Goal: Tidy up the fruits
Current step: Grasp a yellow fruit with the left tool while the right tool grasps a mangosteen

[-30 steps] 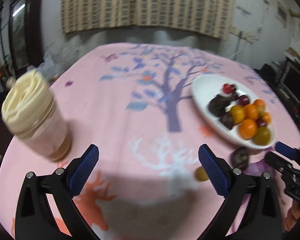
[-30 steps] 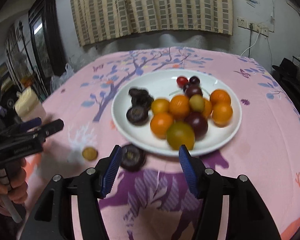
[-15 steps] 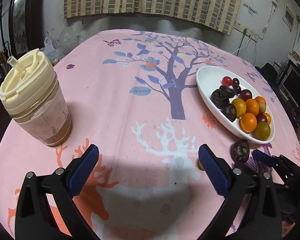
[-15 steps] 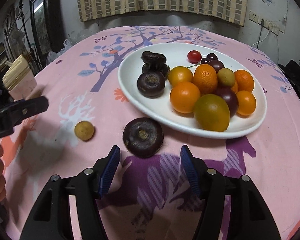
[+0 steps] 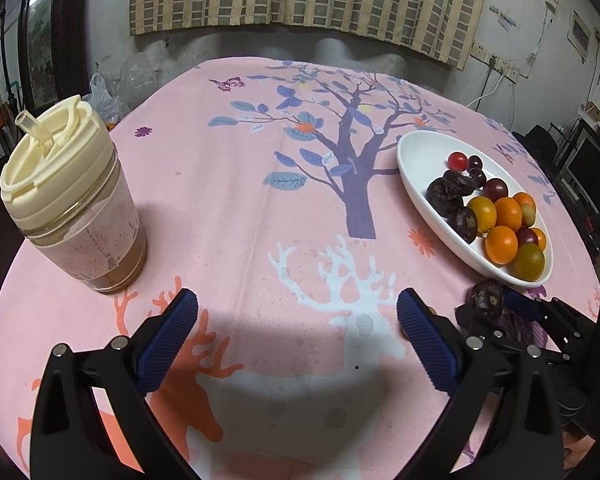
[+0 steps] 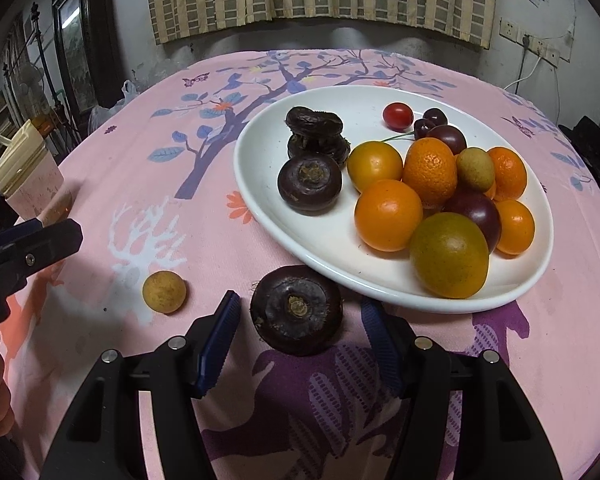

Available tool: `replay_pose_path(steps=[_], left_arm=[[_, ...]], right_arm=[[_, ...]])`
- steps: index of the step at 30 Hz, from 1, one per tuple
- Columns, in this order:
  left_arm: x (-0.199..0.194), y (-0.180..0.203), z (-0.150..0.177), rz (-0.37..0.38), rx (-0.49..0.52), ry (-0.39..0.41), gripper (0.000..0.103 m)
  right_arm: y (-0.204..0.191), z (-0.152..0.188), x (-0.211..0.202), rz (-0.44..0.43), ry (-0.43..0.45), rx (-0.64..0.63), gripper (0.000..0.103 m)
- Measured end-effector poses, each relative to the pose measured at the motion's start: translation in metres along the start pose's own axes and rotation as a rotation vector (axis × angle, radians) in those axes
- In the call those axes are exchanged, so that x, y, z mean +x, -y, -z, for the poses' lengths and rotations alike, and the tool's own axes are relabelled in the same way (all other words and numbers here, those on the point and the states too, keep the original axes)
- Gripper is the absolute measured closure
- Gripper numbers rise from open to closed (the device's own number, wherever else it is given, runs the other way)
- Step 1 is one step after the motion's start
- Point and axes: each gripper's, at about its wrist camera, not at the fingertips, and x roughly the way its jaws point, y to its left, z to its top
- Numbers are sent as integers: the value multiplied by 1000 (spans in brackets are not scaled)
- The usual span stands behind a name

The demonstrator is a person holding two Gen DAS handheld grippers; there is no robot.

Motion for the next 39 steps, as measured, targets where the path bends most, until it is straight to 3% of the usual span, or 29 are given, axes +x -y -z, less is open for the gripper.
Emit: replay_pose_path(steps=[3,9,13,17,22,23,24,27,34,36,39], left_arm=[[1,0,0,-13,6,3,5],[3,0,0,-12,8,0,5],[5,1,0,-32,25,13,5],[8,1,1,-25,22,-1,5],[9,18,8,76,94,-13,5],[9,25,11,97,130,-11,11],[10,34,14,107,169,-8,25],[18,56,24,146,269,-33,45],[32,73,27,190,287,-37,49],[36,76,27,197,291,-49,65],[39,77,26,205,292,-59,66]], right_arm=[[-2,1,-1,11,2,-13,43],[-5,2,-3,13,12,-25,59],[-5,4,-6,11,4,-25,60],[5,10,-21,-52,2,28,60],[19,20,-49,-64,57,65,60],[22,22,-51,-65,59,72,60],[26,24,-55,-69,64,86,59],[35,26,-61,-68,70,112,59],[40,25,-65,-82,68,141,59],[40,25,-65,-84,66,138,59],[39,25,-67,-79,71,139,59]])
